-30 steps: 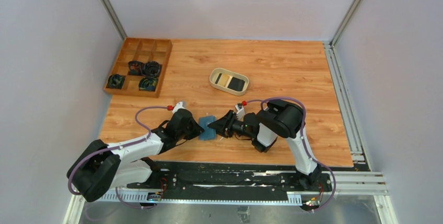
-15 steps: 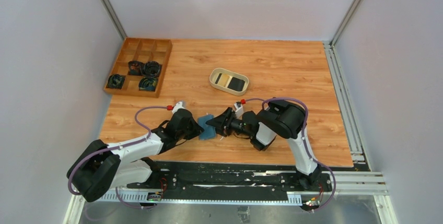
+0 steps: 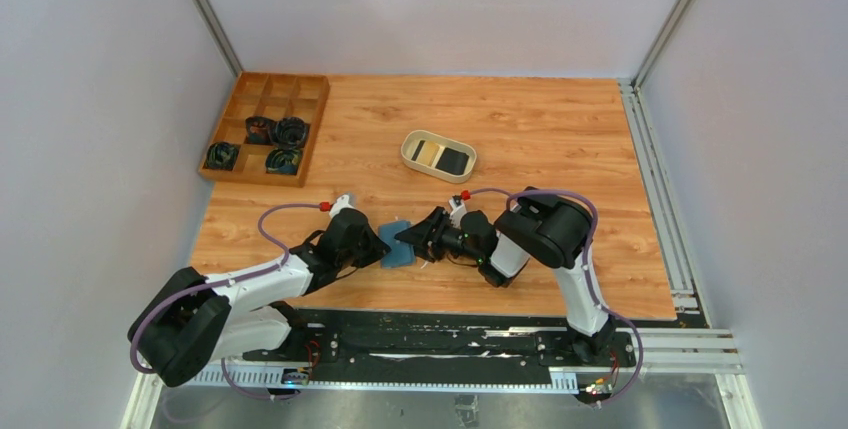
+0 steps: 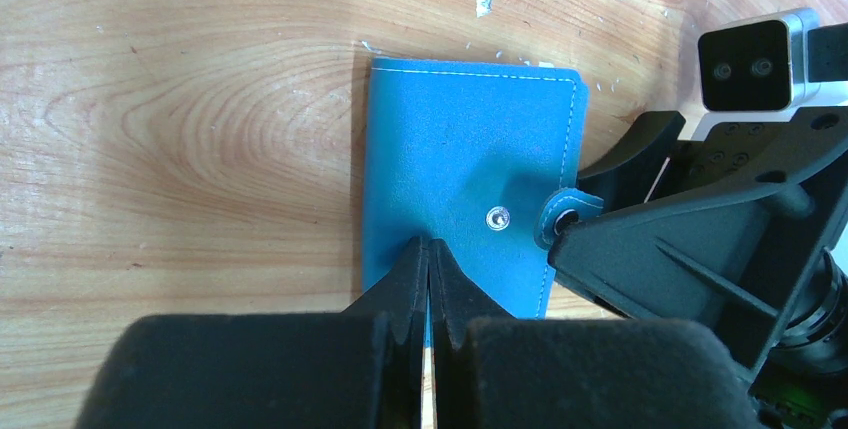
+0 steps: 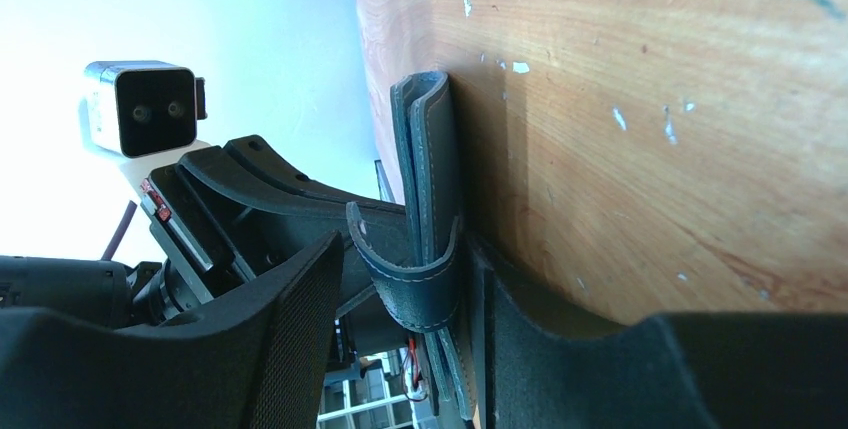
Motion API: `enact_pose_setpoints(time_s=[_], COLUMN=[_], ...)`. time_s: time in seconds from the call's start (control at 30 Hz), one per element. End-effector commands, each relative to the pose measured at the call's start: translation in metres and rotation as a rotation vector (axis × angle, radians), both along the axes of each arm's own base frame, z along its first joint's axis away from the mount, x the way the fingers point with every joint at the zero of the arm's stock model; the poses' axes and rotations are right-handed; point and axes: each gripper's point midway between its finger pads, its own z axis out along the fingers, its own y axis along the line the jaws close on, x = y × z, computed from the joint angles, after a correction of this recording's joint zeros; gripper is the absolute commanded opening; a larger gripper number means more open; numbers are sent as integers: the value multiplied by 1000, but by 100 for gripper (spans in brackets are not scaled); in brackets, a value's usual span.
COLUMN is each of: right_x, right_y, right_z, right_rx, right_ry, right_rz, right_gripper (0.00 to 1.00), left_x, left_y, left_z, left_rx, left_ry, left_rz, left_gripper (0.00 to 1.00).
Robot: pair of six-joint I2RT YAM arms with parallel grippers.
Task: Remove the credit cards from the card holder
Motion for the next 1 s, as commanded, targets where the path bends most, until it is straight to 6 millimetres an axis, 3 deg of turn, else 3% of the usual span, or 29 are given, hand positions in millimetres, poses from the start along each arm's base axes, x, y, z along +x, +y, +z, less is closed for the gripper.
enact_pose_setpoints(time_s=[0.0, 0.3, 0.63, 0.97], right_x=[-2, 1, -3, -2], right_y=[-13, -16, -31, -30], right_z=[-42, -46, -56, -56], right_rx=[-138, -149, -220, -199], right_ry=[71, 126, 176, 212], right_rz=[-29, -65, -108, -128], right_gripper=[54, 60, 50, 51], left_x=[-31, -32, -33, -33], left_y=[28, 29, 30, 30], left_z=[-38, -39, -39, -40], left_rx=[145, 148, 149, 148], left_ry=[128, 129, 129, 128], left_rz=[-13, -13, -12, -12], left_gripper=[0, 0, 0, 0])
